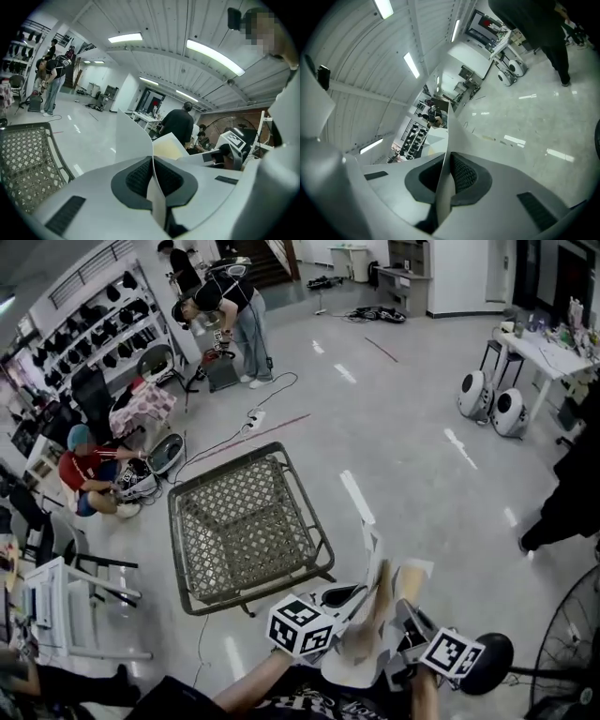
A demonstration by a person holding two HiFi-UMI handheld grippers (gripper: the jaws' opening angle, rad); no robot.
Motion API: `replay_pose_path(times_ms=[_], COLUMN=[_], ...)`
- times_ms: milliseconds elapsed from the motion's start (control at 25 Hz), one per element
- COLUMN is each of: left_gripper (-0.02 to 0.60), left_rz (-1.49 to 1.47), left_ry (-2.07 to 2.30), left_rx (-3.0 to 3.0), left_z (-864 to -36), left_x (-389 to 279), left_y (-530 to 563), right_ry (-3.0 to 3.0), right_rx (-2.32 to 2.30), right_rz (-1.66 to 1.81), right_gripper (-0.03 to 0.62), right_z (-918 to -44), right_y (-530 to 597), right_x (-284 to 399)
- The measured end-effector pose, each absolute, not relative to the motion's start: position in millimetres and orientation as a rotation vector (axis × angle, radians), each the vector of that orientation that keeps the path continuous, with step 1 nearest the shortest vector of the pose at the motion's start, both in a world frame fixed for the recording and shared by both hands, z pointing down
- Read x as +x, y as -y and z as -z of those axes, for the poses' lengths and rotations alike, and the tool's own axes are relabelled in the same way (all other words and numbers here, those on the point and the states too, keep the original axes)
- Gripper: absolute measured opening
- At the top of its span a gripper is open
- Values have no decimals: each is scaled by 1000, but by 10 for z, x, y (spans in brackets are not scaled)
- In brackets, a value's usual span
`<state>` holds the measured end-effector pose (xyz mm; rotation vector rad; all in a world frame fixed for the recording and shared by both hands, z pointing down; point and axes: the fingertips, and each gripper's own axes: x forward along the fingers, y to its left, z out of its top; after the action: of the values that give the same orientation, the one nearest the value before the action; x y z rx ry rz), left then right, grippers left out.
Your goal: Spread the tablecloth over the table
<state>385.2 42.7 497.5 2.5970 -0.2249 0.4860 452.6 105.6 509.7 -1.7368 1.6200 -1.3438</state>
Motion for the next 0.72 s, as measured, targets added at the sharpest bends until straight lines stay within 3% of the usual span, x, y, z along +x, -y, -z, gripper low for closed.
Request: replay_pose_path(times_ms=[440, 720], left_gripper=[20, 20], left_rz=[-482, -417], left_ry=[358, 404], left_rx=[2636, 2686], left_z=[-4879, -4756], left_x=[4322, 4092], left_y=[512, 1410], right_ry=[-1631, -1640], right_rx=[-1757, -1811], right_rz=[1302, 1229], right_gripper=[15, 15], right_z=[-5108, -4961], right_y=[-223, 476], right_x=[5466, 5282])
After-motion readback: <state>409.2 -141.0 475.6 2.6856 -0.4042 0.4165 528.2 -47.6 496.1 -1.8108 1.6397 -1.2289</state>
